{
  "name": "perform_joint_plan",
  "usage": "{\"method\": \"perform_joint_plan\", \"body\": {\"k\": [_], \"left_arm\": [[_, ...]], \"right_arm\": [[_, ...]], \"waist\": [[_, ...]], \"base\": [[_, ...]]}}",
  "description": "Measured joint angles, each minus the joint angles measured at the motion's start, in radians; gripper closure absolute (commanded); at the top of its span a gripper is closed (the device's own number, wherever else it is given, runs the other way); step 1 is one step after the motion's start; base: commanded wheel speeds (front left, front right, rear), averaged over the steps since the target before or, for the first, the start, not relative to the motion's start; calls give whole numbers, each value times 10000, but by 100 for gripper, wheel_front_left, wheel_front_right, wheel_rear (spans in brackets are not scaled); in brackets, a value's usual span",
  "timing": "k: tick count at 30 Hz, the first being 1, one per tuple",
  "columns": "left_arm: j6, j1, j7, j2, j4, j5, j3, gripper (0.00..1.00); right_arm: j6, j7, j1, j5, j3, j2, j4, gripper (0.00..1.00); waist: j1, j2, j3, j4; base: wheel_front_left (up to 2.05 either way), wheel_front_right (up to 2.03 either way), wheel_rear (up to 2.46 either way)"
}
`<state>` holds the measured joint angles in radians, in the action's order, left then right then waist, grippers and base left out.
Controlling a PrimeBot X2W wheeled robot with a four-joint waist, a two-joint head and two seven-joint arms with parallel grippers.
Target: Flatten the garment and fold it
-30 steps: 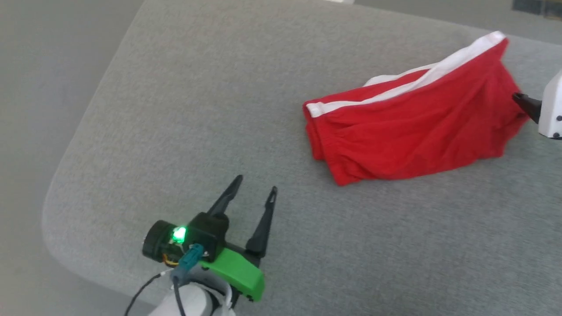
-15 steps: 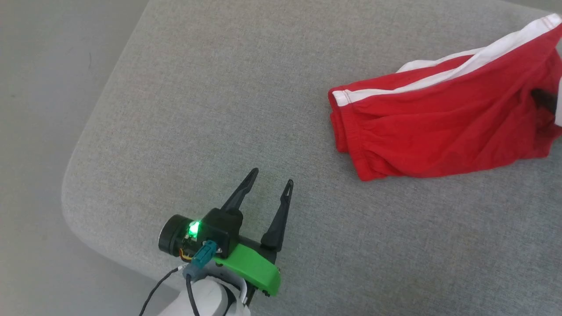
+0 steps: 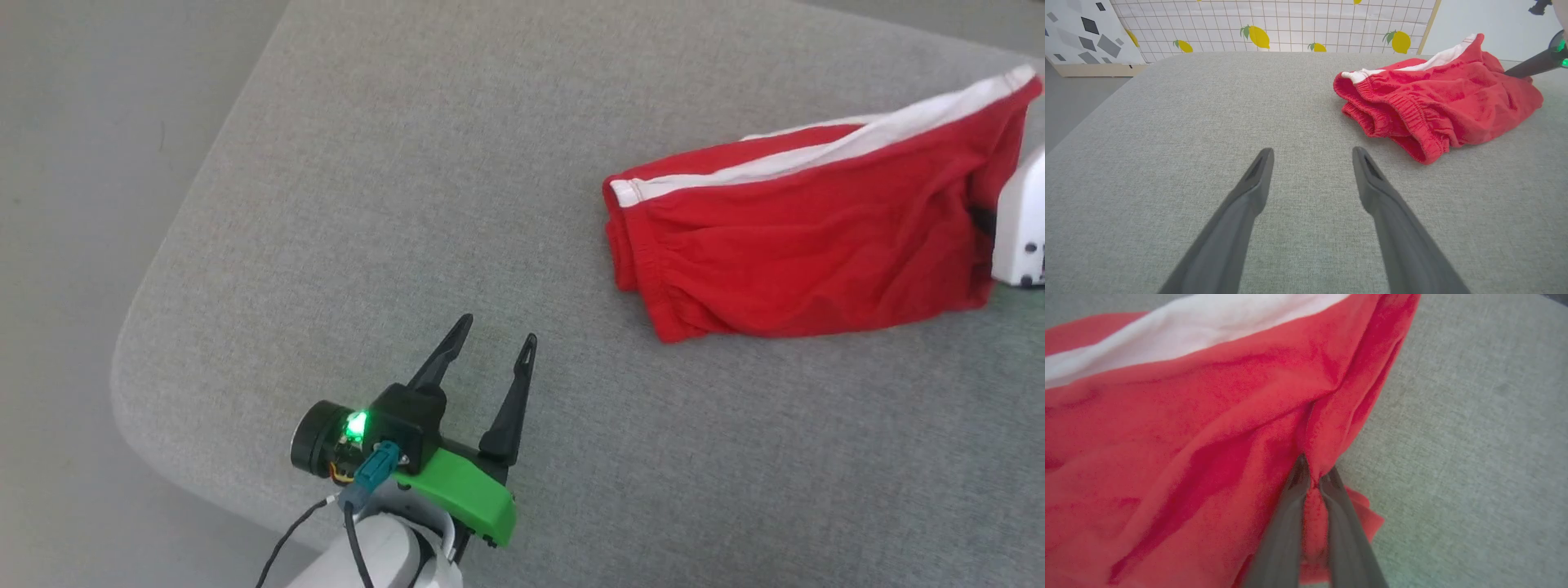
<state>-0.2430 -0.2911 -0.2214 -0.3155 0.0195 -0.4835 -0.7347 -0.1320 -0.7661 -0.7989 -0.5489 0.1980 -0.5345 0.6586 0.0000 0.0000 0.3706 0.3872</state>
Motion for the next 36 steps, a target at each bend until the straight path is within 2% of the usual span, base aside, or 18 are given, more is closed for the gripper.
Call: {"method": "perform_joint_plan", "body": {"k": [4,14,24,30,36], "left_arm": [[-6,4,38,0,21,-21,-21,0],[-146,163,211,-144,-31,-128,-38,0],[-251,256,353,-297,-121,-374,-40,0],[-278,267,431,-336,-153,-447,-48,0],[-278,271,527,-362,-161,-477,-61,0]], "right_arm": [[0,209,527,-105,-506,96,-33,100],[0,487,2515,-318,-2959,228,-966,100],[2,128,4507,443,-5601,871,-3062,100],[2,-385,4830,570,-5898,1605,-4909,100],[2,-934,4777,435,-5298,2456,-6552,100]], "waist": [[0,0,-308,-129],[0,0,-1028,-628],[0,0,-1403,-891],[0,0,-1532,-1053],[1,0,-1700,-1104]], "base": [[0,0,0],[0,0,0],[0,0,0],[0,0,0],[0,0,0]]}}
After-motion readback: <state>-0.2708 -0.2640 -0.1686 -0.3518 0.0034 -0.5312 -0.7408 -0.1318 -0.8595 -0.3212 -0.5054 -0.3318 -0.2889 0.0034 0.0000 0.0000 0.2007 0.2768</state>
